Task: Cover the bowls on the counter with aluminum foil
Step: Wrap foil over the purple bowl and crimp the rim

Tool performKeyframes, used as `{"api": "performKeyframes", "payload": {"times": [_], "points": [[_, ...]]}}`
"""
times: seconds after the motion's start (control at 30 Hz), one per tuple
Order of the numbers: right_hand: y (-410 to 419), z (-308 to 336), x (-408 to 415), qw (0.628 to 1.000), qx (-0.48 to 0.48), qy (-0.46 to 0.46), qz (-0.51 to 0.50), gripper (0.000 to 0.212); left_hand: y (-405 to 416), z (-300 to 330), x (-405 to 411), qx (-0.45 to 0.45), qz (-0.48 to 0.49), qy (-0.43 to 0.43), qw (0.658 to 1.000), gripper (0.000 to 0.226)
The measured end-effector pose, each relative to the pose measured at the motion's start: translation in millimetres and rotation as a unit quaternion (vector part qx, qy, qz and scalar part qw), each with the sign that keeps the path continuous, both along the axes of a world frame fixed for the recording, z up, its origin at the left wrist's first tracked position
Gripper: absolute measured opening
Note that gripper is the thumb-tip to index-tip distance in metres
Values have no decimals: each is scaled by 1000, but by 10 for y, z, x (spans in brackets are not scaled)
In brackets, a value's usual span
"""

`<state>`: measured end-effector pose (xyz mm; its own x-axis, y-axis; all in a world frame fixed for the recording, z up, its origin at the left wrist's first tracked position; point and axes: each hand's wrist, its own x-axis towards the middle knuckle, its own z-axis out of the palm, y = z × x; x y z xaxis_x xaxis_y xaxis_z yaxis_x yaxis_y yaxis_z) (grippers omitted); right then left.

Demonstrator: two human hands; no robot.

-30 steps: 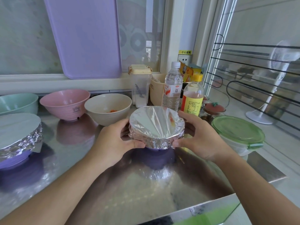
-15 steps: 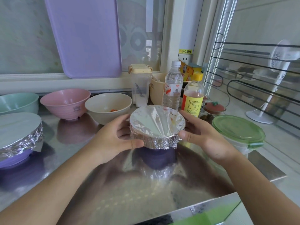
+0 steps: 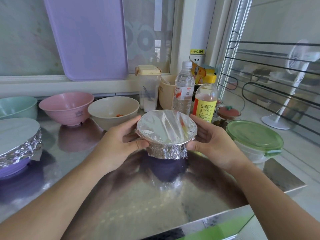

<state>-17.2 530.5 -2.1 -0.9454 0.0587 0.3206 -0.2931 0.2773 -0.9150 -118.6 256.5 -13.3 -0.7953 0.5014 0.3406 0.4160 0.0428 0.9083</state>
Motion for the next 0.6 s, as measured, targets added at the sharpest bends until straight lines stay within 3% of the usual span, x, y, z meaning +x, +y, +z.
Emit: {"api": "performKeyframes", "payload": {"times": [0.17,0.37,0.47,0.53,0.6], "points": [[-20,8,-5,998,64,-9,-25,92,-5,-33,8,-50,18,4,999,114],[-72,79,29,986,162,-22,-44,107,85,8,136,-74,43,48,995,92],[-35,103,72,987,153,-48,17,112,40,18,128,-87,16,17,996,115],[-49,155,106,990,111,-62,57,105,-8,51,113,-98,-17,-5,995,132],[-109,205,123,992,98,-59,54,84,-10,75,110,-90,-33,-10,995,118]]}}
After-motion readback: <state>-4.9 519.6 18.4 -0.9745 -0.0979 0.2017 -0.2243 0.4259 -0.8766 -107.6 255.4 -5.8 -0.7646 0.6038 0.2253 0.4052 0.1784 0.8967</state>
